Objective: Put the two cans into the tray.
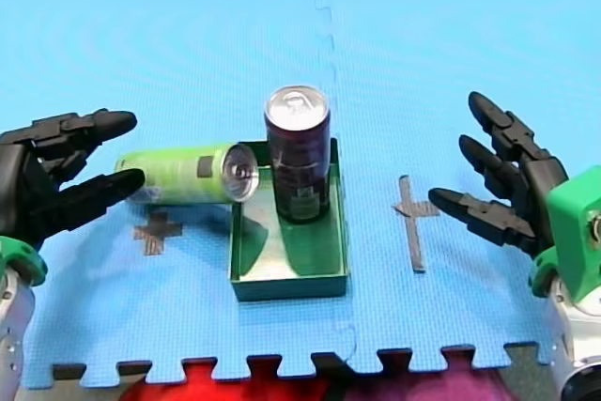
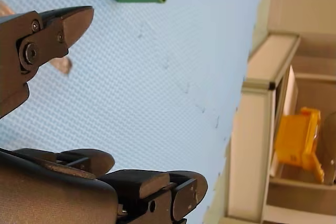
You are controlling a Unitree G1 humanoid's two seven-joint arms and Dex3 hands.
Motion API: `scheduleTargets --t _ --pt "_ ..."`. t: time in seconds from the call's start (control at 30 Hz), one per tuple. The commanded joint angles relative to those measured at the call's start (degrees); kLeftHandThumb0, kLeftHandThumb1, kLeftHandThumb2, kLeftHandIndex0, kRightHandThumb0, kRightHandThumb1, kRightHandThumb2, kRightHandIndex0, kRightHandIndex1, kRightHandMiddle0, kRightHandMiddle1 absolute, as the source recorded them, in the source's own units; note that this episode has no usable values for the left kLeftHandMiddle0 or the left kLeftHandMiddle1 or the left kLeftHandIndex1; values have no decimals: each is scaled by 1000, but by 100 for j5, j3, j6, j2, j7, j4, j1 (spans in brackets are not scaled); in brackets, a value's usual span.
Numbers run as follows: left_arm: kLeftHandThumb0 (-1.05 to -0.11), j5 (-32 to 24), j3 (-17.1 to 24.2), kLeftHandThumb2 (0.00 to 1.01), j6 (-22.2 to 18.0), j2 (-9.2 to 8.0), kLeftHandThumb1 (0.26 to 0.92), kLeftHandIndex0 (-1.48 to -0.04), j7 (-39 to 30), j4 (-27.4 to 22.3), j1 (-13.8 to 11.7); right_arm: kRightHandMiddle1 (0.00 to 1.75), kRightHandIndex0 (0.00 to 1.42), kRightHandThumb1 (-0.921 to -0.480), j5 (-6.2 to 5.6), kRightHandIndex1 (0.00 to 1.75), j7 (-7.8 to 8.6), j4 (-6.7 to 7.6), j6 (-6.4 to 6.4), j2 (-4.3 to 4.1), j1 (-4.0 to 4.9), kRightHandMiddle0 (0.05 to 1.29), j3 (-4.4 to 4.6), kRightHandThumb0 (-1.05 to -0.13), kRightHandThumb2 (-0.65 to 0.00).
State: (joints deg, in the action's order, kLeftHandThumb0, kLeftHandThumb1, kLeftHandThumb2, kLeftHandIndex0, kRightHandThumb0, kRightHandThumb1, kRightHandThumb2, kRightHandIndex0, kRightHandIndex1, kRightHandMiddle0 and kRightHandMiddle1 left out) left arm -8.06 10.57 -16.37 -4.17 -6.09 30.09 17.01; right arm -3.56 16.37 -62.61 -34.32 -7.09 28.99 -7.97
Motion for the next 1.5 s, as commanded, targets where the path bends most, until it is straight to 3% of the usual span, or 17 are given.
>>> scheduleTargets --t 0.0,0.33,0.8,0.9,1.07,1.2,1.27,1.3,1.37,1.43,1.47 --pt "-397 -20 -37 0 453 -7 727 -1296 134 -776 -236 0 369 -740 2 0 -16 -54 -26 -54 -3 315 -11 -914 0" --pt "-397 -42 -46 0 964 -14 725 -1301 170 -1222 -349 0 369 -741 14 0 -22 -102 -21 -46 27 314 -17 -912 -1" --pt "-397 -116 -57 0 1039 -74 722 -1304 16 -1375 -402 2 373 -746 27 1 -39 -158 -22 -43 72 321 -14 -909 -1" --pt "-399 -77 -147 0 765 -212 721 -1305 -305 -1298 -423 2 374 -749 30 2 -45 -161 -28 -41 75 322 -13 -909 -2" --pt "-403 -80 -117 0 -484 -273 722 -1300 -740 -723 -373 2 377 -753 5 2 -21 -171 -20 -37 81 324 -29 -907 -2" --pt "-405 -31 -81 1 -1081 -325 724 -1301 -816 -432 -407 2 378 -755 -17 2 10 -166 -14 -27 73 326 -43 -905 -2" --pt "-417 -18 -84 0 -1269 -469 709 -1150 -977 -338 -450 2 379 -756 -22 2 17 -149 -22 -13 58 326 -44 -905 -2" --pt "-491 72 -109 0 -1359 -616 649 -1021 -1060 -299 -485 1 379 -757 -25 3 22 -141 -26 -12 51 326 -45 -906 -2" --pt "-594 441 -202 0 -1504 -1127 602 -800 -1290 -399 -679 1 381 -760 -33 3 37 -131 -36 -22 39 327 -52 -907 -3" --pt "-630 568 -240 2 -1449 -1429 595 -726 -1507 -615 -847 2 382 -764 -38 3 48 -133 -38 -37 38 328 -60 -908 -4" --pt "-639 537 -251 3 -1370 -1464 597 -717 -1582 -730 -896 2 382 -766 -40 3 52 -139 -36 -42 40 328 -65 -908 -4"
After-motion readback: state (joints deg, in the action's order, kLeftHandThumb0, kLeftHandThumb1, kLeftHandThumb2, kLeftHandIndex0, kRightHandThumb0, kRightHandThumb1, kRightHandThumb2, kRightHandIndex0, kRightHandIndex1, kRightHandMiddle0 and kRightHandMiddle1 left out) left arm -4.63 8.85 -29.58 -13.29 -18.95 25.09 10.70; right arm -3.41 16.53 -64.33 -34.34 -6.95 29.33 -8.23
